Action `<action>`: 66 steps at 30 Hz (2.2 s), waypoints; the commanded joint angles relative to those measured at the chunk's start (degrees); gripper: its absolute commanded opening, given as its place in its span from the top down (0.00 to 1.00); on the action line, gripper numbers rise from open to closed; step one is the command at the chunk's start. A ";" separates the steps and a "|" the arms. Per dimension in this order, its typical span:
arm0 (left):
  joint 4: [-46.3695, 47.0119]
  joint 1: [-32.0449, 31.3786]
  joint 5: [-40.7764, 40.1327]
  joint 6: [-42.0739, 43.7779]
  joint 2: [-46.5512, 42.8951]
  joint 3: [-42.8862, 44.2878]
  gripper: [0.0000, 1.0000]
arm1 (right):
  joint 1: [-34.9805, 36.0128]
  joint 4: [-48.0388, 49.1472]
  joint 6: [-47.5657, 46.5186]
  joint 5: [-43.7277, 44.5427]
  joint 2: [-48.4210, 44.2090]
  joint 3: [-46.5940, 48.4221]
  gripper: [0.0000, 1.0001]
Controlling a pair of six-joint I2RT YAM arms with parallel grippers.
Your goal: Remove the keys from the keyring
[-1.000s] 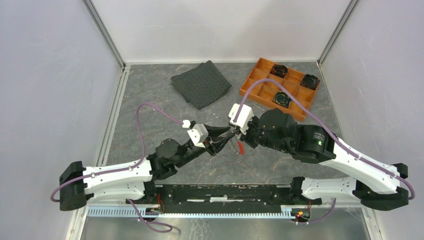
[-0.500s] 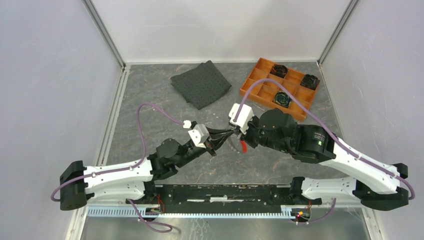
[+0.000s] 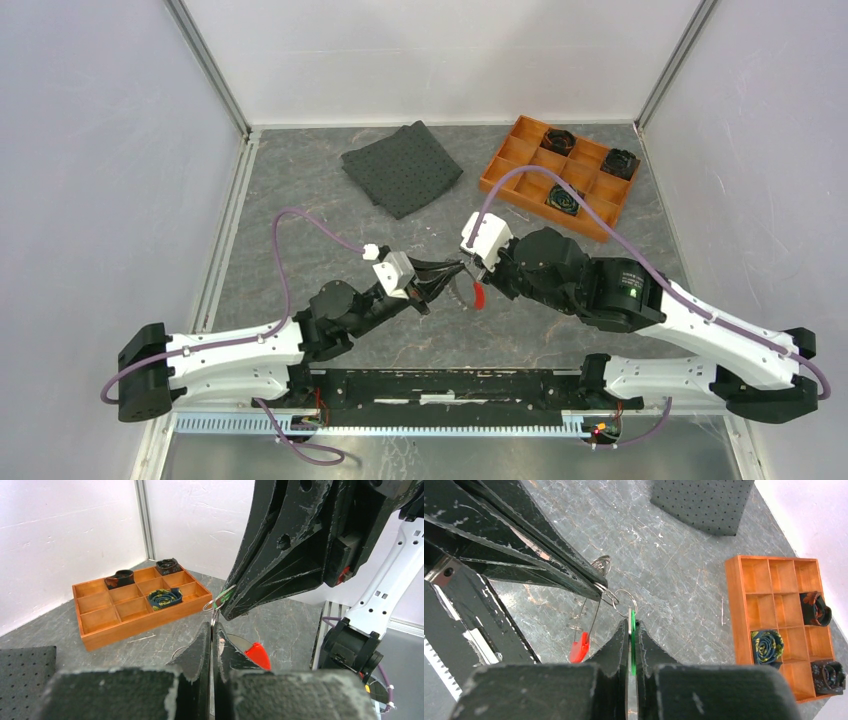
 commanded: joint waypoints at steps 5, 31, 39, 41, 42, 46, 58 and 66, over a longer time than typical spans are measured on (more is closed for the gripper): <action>8.46 -0.44 -1.25 1.54 -1.60 -1.74 0.98 | -0.02 -0.36 0.38 2.39 0.01 1.26 0.99; 11.34 -0.53 -6.72 -0.93 -1.26 -4.62 0.72 | 1.10 -4.03 -3.15 0.27 7.36 15.50 0.99; 9.28 -0.50 -4.25 0.05 -3.50 -3.04 0.65 | 1.52 -4.24 -3.02 0.46 7.66 15.78 0.99; 8.49 -0.50 -3.40 0.25 -3.92 -2.54 0.64 | 1.65 -4.05 -2.94 0.49 7.66 15.73 0.99; 8.12 -0.50 -3.15 0.37 -3.94 -2.25 0.63 | 1.75 -3.92 -2.89 0.44 7.74 15.66 0.99; 7.88 -0.49 -2.92 0.82 -3.52 -1.52 0.61 | 2.05 -3.67 -2.80 -0.05 8.09 15.34 0.99; 6.93 -0.52 -3.21 2.27 -1.14 0.66 0.59 | 2.72 -3.83 -2.37 -0.17 8.43 15.56 0.99; 6.33 -0.51 -4.24 2.90 -0.34 1.32 0.63 | 3.27 -3.99 -2.11 -0.21 8.70 15.65 0.99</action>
